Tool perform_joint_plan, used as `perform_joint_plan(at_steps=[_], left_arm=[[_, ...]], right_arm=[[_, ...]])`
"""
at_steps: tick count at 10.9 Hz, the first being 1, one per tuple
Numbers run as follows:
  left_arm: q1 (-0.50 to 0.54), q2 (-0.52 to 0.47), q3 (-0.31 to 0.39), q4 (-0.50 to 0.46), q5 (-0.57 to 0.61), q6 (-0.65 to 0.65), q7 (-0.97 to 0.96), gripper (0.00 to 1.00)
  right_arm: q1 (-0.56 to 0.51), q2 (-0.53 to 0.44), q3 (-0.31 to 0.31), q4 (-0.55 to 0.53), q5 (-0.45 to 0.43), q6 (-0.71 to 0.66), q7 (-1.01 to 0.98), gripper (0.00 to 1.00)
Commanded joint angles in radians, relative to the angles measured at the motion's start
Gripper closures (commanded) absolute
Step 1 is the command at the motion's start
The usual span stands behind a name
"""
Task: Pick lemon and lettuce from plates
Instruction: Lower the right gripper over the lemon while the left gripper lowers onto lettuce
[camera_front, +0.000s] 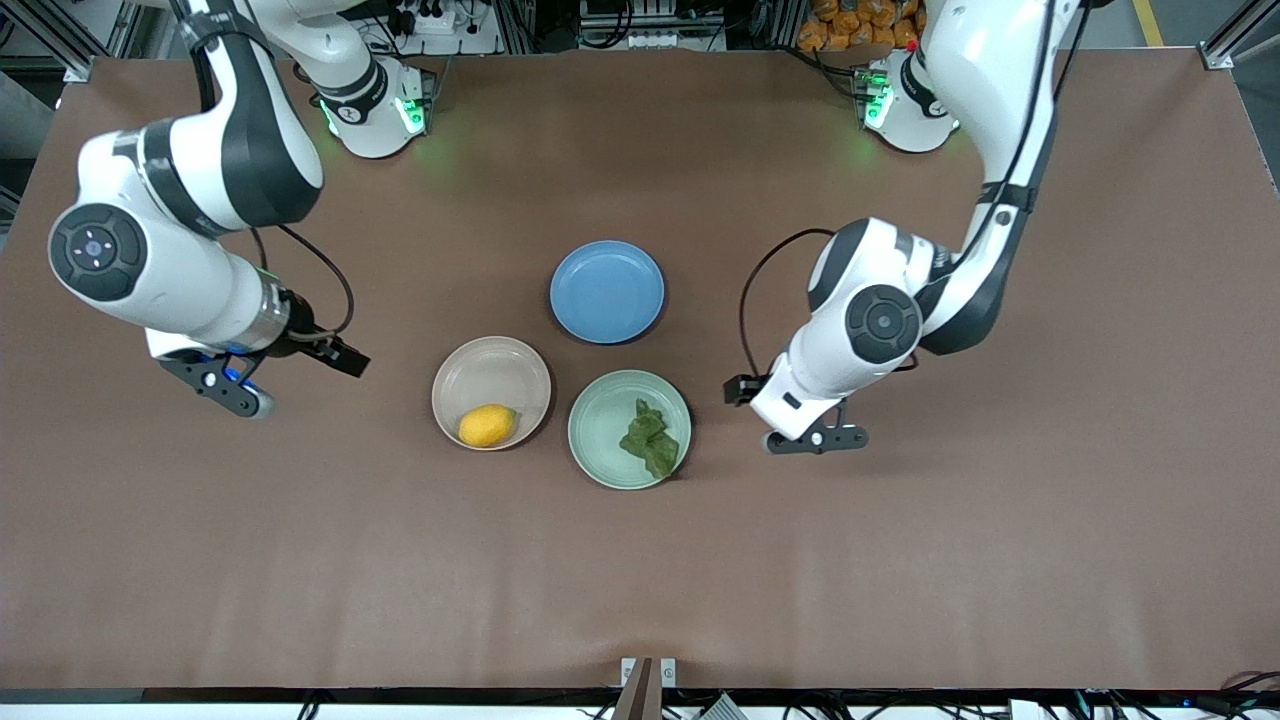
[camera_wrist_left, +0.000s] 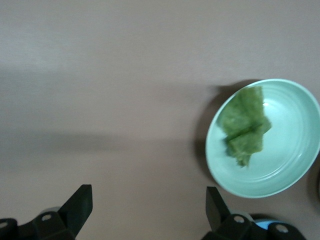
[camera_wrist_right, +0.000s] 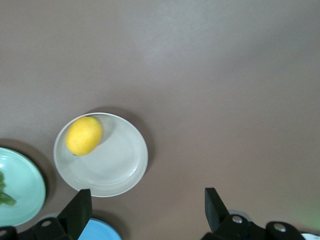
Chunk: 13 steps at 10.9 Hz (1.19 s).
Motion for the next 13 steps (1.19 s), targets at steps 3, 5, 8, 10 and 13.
perform_joint_plan(at_steps=[3,5,8,10,13], left_arm=[[-0.083,0.115,0.009,0.088,-0.046,0.146,-0.175,0.00],[-0.117,0.154,0.010,0.089,-0.044,0.232,-0.236,0.00],[-0.133,0.191,0.009,0.102,-0.046,0.276,-0.243,0.00],[-0.139,0.208,0.009,0.102,-0.062,0.303,-0.246,0.00],[-0.157,0.243,0.009,0.109,-0.067,0.368,-0.295,0.00]], right_arm=[[-0.003,0.050,-0.005,0.012,0.098,0.078,0.176,0.00],[0.015,0.095,-0.005,0.013,0.099,0.131,0.273,0.00],[0.069,0.153,-0.005,0.015,0.088,0.207,0.377,0.00],[0.109,0.201,-0.006,0.018,0.066,0.253,0.391,0.00],[0.114,0.244,-0.006,0.018,0.056,0.316,0.402,0.00]])
